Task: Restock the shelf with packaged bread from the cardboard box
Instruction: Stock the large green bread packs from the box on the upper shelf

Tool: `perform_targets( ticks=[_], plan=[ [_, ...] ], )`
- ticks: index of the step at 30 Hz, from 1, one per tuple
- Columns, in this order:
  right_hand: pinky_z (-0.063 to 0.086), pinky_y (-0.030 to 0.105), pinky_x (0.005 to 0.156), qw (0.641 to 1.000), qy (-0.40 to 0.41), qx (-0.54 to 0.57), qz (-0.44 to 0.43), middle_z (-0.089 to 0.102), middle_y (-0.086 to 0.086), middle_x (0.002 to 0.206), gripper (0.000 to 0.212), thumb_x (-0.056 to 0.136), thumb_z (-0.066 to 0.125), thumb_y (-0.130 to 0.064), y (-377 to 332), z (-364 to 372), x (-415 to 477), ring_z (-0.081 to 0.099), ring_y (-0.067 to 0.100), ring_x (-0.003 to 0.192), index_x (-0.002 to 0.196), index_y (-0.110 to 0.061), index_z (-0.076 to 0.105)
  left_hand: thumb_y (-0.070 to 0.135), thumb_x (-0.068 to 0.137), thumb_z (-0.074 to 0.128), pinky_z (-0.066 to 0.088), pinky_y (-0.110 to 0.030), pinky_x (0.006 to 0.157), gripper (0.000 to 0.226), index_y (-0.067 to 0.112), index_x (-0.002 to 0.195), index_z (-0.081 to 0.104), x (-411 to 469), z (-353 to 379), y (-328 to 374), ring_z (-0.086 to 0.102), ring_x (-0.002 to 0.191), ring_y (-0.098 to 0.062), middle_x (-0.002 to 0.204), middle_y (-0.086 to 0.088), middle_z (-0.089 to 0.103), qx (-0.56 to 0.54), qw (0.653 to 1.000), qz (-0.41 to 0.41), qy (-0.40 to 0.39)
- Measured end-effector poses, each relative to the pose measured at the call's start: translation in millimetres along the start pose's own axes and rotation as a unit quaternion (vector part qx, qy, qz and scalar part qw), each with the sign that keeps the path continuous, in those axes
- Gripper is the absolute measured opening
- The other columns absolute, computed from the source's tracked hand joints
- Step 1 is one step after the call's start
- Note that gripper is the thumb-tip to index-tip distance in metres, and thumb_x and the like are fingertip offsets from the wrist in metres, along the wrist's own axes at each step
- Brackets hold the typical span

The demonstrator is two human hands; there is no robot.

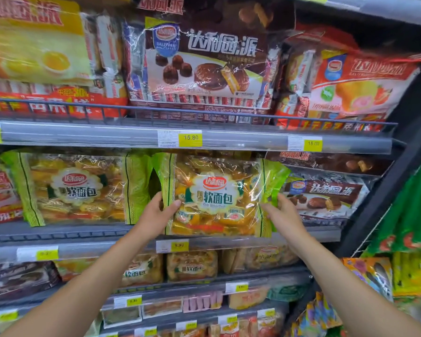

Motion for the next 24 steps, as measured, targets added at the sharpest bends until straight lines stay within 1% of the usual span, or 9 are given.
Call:
perform_targets(
  ticks=[2, 5, 8, 10, 12, 13, 18, 21, 24],
  plan=[
    [0.03, 0.05, 0.118, 1.0, 0.003, -0.003, -0.004, 0.024, 0.002, 0.164, 0.083, 0.093, 0.062, -0.044, -6.2, 6.1, 18.0, 0.036, 0.026, 0.144, 0.158, -0.018, 0.018, 0.075, 0.084, 0.054, 0.025, -0.046, 0.122, 0.104, 0.015, 0.159, 0.016, 17.1, 0.0, -5.0, 0.025, 0.151, -0.025, 0.165, -0.002, 0.022, -0.01, 1.0, -0.01, 0.006],
    [0.029, 0.042, 0.117, 0.999, 0.008, -0.039, -0.01, 0.028, 0.005, 0.162, 0.079, 0.094, 0.062, -0.041, -13.8, 18.4, 39.8, 0.033, 0.027, 0.145, 0.157, -0.017, 0.021, 0.054, 0.098, 0.05, 0.019, -0.042, 0.122, 0.088, 0.008, 0.16, 0.007, 31.4, 1.7, -8.8, 0.016, 0.153, -0.026, 0.167, -0.006, 0.013, -0.022, 0.999, -0.03, 0.029],
    [0.04, 0.036, 0.1, 0.997, 0.014, -0.082, -0.003, 0.052, 0.011, 0.136, 0.076, 0.094, 0.062, -0.036, -17.4, 34.1, 51.2, 0.051, 0.028, 0.122, 0.155, -0.011, 0.024, 0.042, 0.102, 0.052, 0.026, -0.038, 0.117, 0.076, 0.003, 0.157, 0.018, 39.3, 5.6, -8.3, 0.03, 0.148, -0.028, 0.162, -0.012, 0.029, -0.033, 0.997, -0.052, 0.038],
    [0.04, 0.032, 0.086, 0.997, 0.01, -0.081, 0.002, 0.057, 0.006, 0.109, 0.067, 0.094, 0.063, -0.029, -17.6, 45.2, 54.2, 0.053, 0.022, 0.096, 0.15, -0.007, 0.031, 0.042, 0.101, 0.054, 0.043, -0.037, 0.101, 0.062, 0.001, 0.145, 0.041, 48.9, 7.0, -16.3, 0.057, 0.115, -0.031, 0.136, -0.02, 0.058, -0.013, 0.996, -0.077, 0.053],
    [0.039, 0.031, 0.084, 0.997, 0.003, -0.073, 0.009, 0.059, 0.004, 0.111, 0.061, 0.093, 0.065, -0.025, -10.7, 55.5, 58.5, 0.052, 0.02, 0.095, 0.145, -0.009, 0.037, 0.048, 0.097, 0.057, 0.048, -0.038, 0.073, 0.054, -0.002, 0.118, 0.06, 53.6, 5.4, -22.9, 0.057, 0.077, -0.027, 0.086, -0.019, 0.067, 0.025, 0.992, -0.107, 0.069],
    [0.038, 0.03, 0.084, 0.997, -0.01, -0.072, 0.019, 0.059, 0.005, 0.115, 0.063, 0.093, 0.066, -0.024, -5.5, 60.5, 59.2, 0.051, 0.019, 0.098, 0.147, -0.01, 0.036, 0.049, 0.096, 0.058, 0.047, -0.038, 0.069, 0.053, -0.002, 0.111, 0.062, 54.3, 5.3, -25.5, 0.058, 0.075, -0.03, 0.078, -0.017, 0.064, 0.044, 0.99, -0.117, 0.07],
    [0.046, 0.037, 0.097, 0.992, -0.037, -0.12, 0.012, 0.048, 0.01, 0.141, 0.087, 0.089, 0.071, -0.033, 14.1, 67.8, 58.3, 0.053, 0.021, 0.119, 0.156, -0.01, 0.02, 0.042, 0.089, 0.071, 0.049, -0.03, 0.07, 0.072, 0.002, 0.142, 0.043, 48.6, 7.2, -22.0, 0.061, 0.086, -0.023, 0.098, -0.01, 0.065, 0.113, 0.988, -0.091, 0.05],
    [0.048, 0.045, 0.104, 0.986, -0.036, -0.163, -0.027, 0.026, 0.007, 0.158, 0.093, 0.086, 0.075, -0.031, 18.4, 64.0, 50.8, 0.054, 0.022, 0.124, 0.156, -0.012, 0.018, 0.029, 0.088, 0.076, 0.039, -0.037, 0.108, 0.095, 0.009, 0.157, 0.014, 31.7, 11.9, -13.6, 0.042, 0.137, -0.029, 0.152, -0.011, 0.04, 0.125, 0.99, -0.024, 0.056],
    [0.054, 0.044, 0.093, 0.974, 0.008, -0.212, -0.082, 0.026, 0.003, 0.151, 0.078, 0.086, 0.075, -0.031, 18.0, 58.1, 38.1, 0.059, 0.021, 0.112, 0.149, -0.018, 0.031, 0.028, 0.089, 0.074, 0.037, -0.04, 0.112, 0.088, 0.018, 0.155, 0.017, 11.5, 11.6, -10.7, 0.038, 0.14, -0.027, 0.155, -0.007, 0.028, 0.165, 0.98, 0.024, 0.108]
  ],
)
Point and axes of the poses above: each hand's wrist, its own x-axis towards the middle knuckle, its own z-axis out of the palm, y = z × x, the point moved 7 cm from there along x, towards the middle knuckle
